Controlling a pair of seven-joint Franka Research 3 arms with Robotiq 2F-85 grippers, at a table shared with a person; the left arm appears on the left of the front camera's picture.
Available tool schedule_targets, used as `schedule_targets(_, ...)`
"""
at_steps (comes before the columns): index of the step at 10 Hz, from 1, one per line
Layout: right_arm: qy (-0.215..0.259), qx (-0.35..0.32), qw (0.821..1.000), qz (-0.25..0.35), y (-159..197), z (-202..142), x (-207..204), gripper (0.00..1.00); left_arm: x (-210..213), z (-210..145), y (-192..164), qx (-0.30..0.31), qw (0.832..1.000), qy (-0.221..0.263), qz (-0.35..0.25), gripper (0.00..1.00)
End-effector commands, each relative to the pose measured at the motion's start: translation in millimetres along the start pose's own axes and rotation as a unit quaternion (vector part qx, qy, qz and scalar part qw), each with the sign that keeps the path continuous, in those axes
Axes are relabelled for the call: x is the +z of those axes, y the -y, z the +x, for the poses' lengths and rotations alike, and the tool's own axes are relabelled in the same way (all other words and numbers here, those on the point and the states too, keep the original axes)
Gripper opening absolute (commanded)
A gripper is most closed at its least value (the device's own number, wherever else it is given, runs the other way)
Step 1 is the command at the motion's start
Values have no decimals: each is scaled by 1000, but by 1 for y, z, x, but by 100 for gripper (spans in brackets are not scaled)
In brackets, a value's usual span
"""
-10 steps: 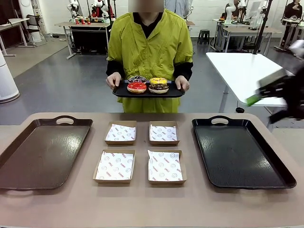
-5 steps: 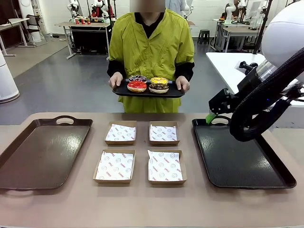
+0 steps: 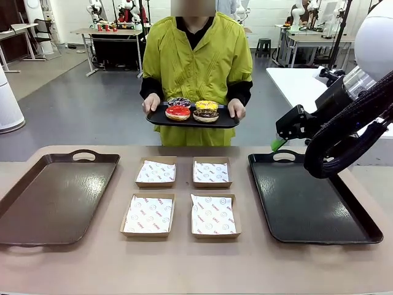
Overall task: Individually package the donuts and arrange them on the tray.
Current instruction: Pick up one Paper togo box.
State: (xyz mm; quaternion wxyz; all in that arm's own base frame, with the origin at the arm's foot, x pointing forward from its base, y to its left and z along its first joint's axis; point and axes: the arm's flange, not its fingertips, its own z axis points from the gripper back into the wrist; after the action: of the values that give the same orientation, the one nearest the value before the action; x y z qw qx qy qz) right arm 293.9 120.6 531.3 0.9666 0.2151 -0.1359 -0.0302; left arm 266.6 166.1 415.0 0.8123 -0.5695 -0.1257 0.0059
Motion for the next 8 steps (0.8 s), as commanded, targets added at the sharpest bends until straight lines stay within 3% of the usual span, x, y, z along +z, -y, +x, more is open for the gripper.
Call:
schedule_targets(1, -6, 1, 1000, -1, 5, -2, -1, 100, 1, 0, 1, -1, 1000, 7, -9, 100)
schedule_targets(5, -1, 0, 1000, 0, 0, 0, 0, 100, 1, 0, 1, -1, 1000, 7, -9, 100)
schedule_targets(7, -36, 1, 999, -39, -45, 74, -1, 100, 1, 0, 1, -1, 1000, 7, -9, 100)
schedule_targets(8, -67, 46, 995, -62, -62, 120, -3, 100, 1, 0, 1, -1, 1000, 7, -9, 100)
